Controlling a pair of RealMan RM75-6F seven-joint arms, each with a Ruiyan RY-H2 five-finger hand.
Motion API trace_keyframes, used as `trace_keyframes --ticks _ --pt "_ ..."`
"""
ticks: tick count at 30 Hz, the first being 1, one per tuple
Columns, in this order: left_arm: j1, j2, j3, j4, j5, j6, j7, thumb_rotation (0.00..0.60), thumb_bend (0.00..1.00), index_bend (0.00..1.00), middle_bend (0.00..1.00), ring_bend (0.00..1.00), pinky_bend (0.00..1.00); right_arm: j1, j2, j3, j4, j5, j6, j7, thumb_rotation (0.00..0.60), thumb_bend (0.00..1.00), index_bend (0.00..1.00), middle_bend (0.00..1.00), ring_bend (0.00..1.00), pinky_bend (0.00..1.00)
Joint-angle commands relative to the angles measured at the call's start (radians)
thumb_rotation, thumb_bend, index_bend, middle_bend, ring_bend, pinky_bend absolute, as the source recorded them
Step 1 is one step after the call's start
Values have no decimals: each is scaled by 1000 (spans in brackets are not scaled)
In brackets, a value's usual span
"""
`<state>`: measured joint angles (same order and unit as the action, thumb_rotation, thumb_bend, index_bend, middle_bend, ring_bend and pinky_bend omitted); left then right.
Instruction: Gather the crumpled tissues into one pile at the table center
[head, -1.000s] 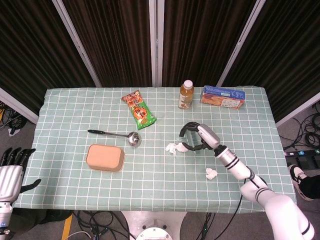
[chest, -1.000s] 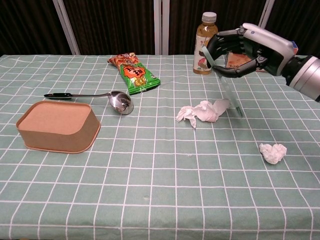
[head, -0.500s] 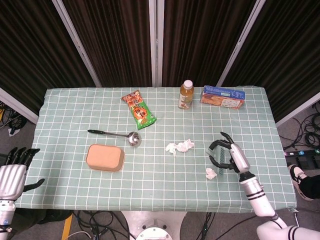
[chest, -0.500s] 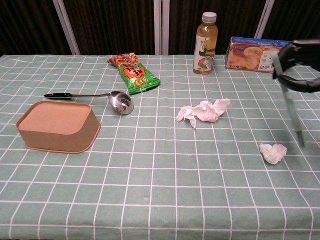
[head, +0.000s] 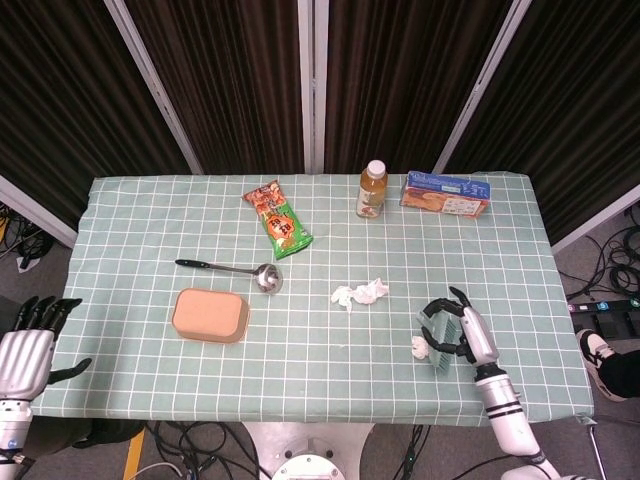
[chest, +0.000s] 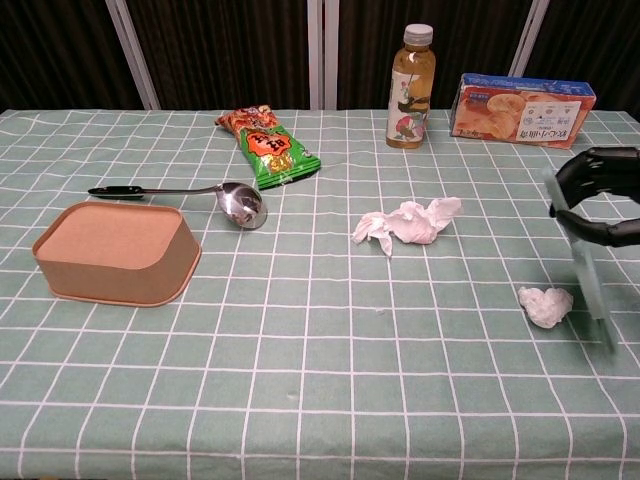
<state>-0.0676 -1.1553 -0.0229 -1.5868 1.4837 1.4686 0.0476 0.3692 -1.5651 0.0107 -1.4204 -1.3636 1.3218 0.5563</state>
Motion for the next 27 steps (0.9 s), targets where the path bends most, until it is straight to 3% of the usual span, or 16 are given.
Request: trace_keyframes --ticks 1,14,27 --pt "3 -1 1 3 1 3 -5 600 0 155 166 100 72 10 -103 38 66 -8 -8 -58 600 631 759 682 363 46" --pt "8 -4 5 14 7 10 -24 600 0 154 166 100 72 103 -384 209 279 7 0 -163 600 647 759 682 363 45" --pt "4 -4 5 20 10 5 -34 600 0 154 166 100 72 202 -562 303 451 10 -6 -169 600 647 759 682 363 45"
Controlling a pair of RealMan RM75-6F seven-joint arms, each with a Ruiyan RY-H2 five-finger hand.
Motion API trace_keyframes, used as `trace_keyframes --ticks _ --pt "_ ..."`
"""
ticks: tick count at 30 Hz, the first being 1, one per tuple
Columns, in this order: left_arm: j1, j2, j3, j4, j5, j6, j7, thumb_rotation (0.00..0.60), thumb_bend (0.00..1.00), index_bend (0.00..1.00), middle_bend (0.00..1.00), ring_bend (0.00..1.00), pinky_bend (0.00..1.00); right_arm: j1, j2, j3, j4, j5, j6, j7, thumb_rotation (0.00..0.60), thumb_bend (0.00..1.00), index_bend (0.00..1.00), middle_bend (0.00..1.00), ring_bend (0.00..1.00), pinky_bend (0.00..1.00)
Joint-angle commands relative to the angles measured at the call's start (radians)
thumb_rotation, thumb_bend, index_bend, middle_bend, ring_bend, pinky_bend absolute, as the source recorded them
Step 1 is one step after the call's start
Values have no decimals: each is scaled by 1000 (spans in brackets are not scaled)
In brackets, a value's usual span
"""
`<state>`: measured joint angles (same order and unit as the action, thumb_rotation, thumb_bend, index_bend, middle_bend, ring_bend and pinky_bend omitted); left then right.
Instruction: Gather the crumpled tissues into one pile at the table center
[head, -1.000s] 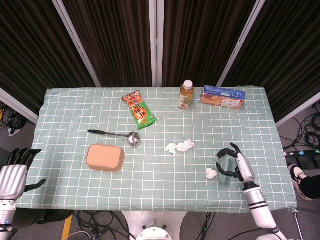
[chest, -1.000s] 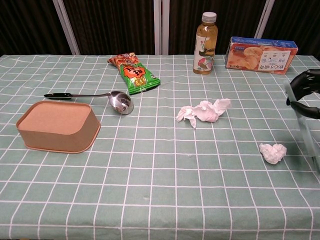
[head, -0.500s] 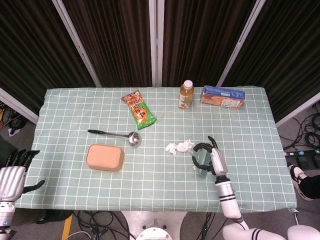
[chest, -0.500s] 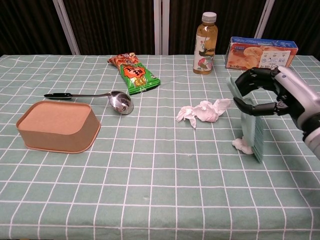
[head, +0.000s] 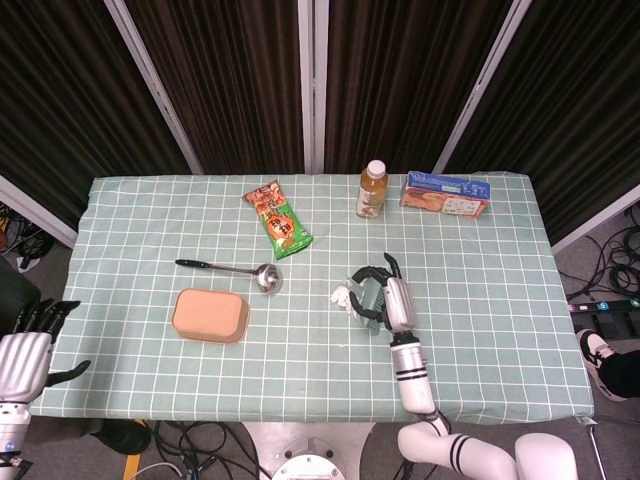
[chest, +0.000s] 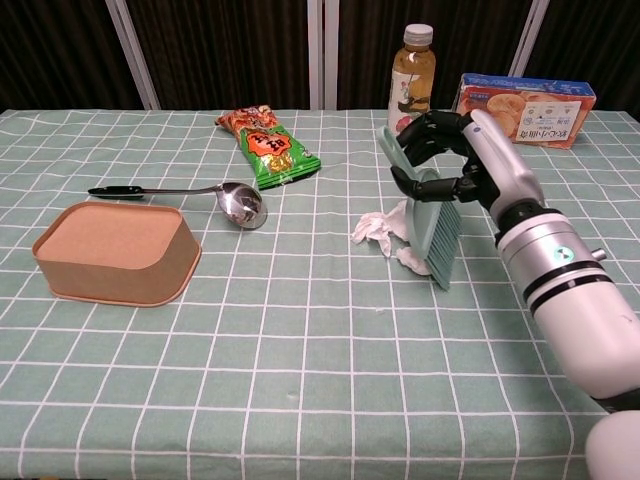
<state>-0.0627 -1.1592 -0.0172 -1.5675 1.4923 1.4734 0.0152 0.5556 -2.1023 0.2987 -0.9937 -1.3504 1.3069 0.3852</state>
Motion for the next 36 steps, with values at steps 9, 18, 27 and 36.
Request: trace_keyframes --ticks 9,18,27,36 --pt "-5 5 2 2 10 -2 -2 600 0 154 166 100 72 -6 -25 -17 58 -54 60 85 600 655 759 681 363 45" --pt "0 10 2 0 18 13 -8 600 0 154 166 100 72 -23 275 -10 -231 -117 72 -39 600 654 754 681 361 44" --pt "-4 9 2 -6 16 6 -1 600 0 154 166 100 72 -26 638 -46 -384 -19 -188 -239 600 650 754 681 360 49" --pt "-16 6 1 -21 14 -12 16 600 0 154 166 100 72 49 664 -167 -156 -58 -422 -282 600 623 677 649 284 49"
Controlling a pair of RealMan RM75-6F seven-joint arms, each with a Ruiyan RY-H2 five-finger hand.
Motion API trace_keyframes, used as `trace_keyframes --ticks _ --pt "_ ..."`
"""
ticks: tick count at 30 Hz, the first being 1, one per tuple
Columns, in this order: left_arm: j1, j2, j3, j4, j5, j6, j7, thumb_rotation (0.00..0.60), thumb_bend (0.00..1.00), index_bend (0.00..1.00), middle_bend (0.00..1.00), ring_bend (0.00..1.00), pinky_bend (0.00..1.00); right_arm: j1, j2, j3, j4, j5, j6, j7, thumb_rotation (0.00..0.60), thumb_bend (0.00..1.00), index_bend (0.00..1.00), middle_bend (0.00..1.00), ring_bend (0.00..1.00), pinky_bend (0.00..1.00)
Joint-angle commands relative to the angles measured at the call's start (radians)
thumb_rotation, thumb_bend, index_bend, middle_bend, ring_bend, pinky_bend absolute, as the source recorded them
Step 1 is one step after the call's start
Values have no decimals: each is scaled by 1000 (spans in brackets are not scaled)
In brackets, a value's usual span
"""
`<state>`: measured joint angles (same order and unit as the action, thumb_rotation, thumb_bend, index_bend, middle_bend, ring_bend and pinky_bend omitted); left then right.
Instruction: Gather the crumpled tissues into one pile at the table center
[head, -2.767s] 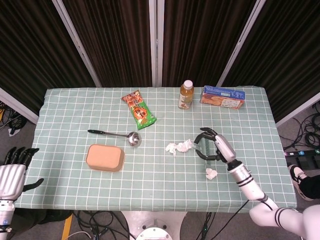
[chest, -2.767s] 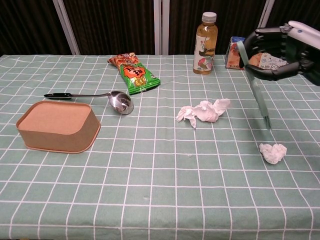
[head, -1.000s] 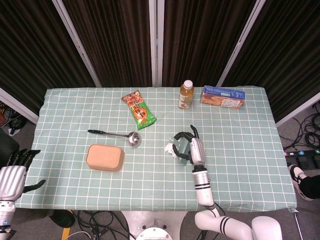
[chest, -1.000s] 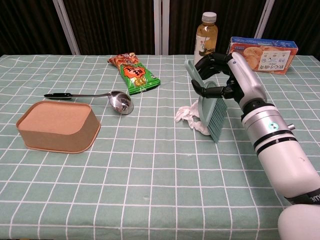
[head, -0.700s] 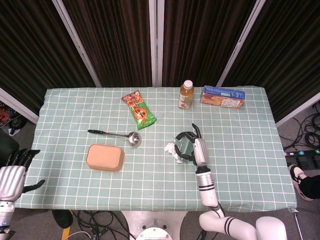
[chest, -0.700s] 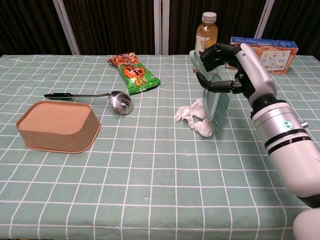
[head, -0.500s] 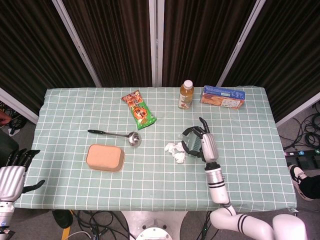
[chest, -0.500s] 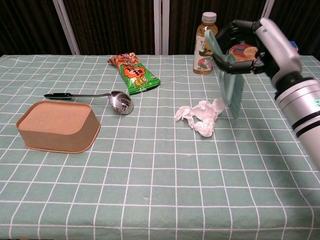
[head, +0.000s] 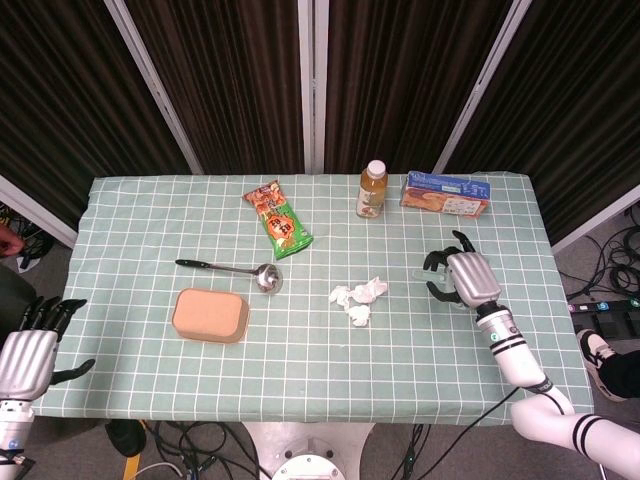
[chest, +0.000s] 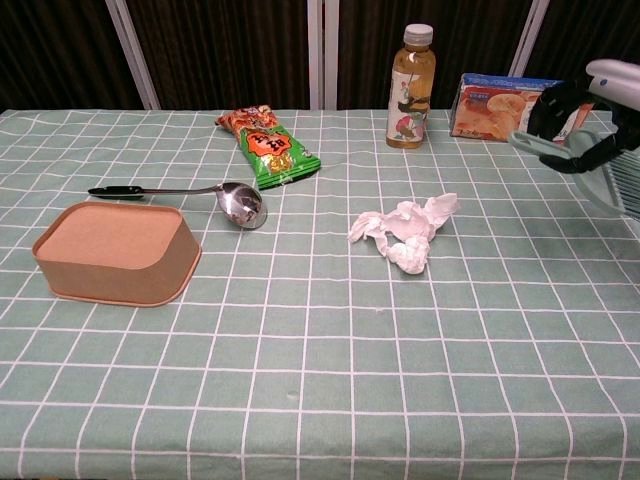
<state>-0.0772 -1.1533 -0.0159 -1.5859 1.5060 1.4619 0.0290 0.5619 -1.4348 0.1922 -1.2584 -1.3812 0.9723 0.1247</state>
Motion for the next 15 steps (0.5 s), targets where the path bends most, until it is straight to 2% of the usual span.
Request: trace_keyframes --ticks 1,5,9,10,12,15 --pt "-2 1 -1 -4 0 0 4 600 0 154 166 100 72 52 -13 -71 133 -38 -101 -19 600 616 657 634 264 49" --pt "2 4 0 -11 -3 4 12 600 0 154 166 100 72 81 -67 -97 229 -67 -130 -16 600 582 565 576 208 49" --pt "3 6 3 -17 -9 -1 15 600 0 154 166 100 72 91 -90 -113 260 -57 -170 -14 600 548 368 467 113 21" --pt "3 7 3 -18 -10 -4 17 600 0 154 166 100 72 93 -88 -118 260 -49 -188 -25 600 529 273 407 62 9" --pt "1 7 3 -18 -9 -4 22 600 0 154 166 100 72 90 -84 -120 251 -26 -212 -44 600 485 157 308 10 0" --pt "-1 5 1 -16 -9 -5 20 600 0 154 166 100 72 84 -59 -118 206 9 -233 -66 600 432 38 173 0 0"
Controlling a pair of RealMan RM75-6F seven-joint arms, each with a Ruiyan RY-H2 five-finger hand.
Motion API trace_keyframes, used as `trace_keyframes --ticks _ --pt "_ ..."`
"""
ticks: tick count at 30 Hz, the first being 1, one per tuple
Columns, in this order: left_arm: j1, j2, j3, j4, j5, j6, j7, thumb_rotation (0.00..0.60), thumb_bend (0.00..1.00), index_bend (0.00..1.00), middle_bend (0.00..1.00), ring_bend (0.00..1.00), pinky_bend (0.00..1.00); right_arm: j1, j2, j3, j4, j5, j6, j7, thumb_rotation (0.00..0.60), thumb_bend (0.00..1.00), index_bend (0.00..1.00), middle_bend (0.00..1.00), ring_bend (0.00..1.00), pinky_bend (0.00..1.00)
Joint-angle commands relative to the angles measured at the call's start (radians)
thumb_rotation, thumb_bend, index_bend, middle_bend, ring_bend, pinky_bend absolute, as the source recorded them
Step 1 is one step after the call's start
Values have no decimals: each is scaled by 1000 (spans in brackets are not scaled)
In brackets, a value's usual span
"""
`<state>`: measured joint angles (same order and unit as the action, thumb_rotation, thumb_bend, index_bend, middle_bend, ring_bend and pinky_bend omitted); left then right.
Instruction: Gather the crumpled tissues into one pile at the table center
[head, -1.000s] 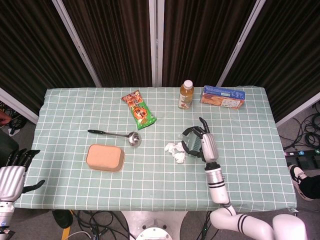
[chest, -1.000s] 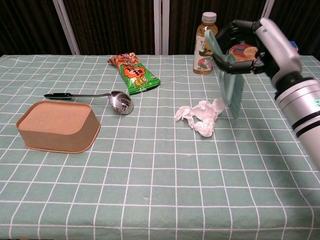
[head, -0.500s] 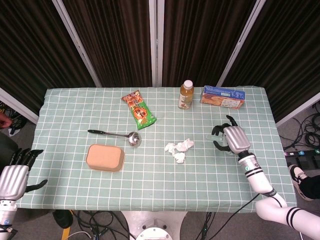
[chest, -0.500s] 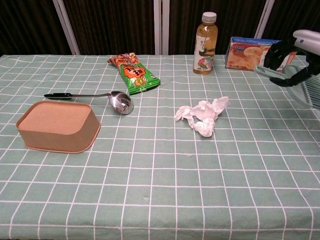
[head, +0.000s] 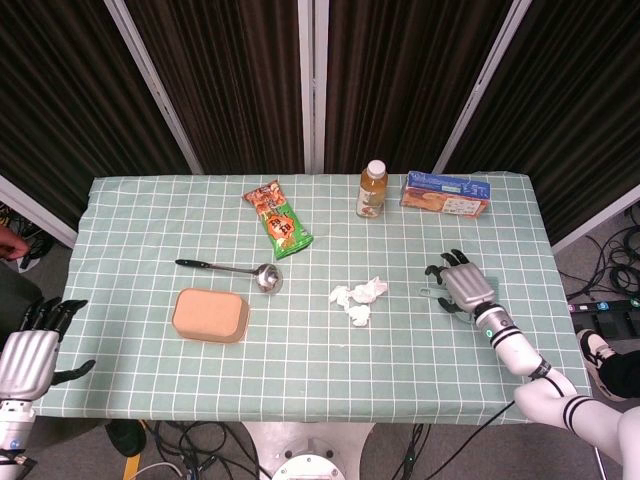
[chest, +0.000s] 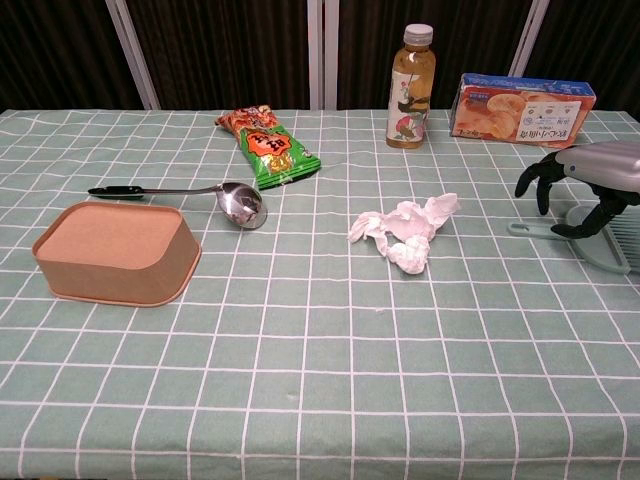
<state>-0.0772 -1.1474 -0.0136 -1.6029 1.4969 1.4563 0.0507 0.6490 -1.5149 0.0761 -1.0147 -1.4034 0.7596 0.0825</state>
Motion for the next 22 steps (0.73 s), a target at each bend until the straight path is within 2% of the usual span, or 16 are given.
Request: trace_keyframes --ticks 1,4,8,12,16,22 --pt "-1 -1 -2 2 0 2 -2 600 0 154 166 100 72 -7 33 2 -59 41 -17 -31 600 418 10 132 0 0" --pt "-4 -3 -6 7 1 3 -4 600 0 154 166 100 72 -40 88 19 -149 59 52 -44 600 408 0 91 0 0" --pt "-8 -7 -8 14 1 0 -8 600 0 154 166 100 72 -146 198 29 -315 46 262 -54 600 406 0 88 0 0" --pt "-12 -14 -13 23 -3 -3 -8 600 0 154 166 100 72 -259 291 7 -436 2 456 -58 600 355 0 72 0 0" --pt "-17 -29 -18 29 1 2 -1 600 0 154 166 100 72 -369 352 -28 -517 -59 630 -43 600 327 0 51 0 0" --pt "-21 -49 -23 38 9 14 3 600 0 154 166 100 72 -460 377 -62 -540 -127 762 11 600 327 0 56 0 0"
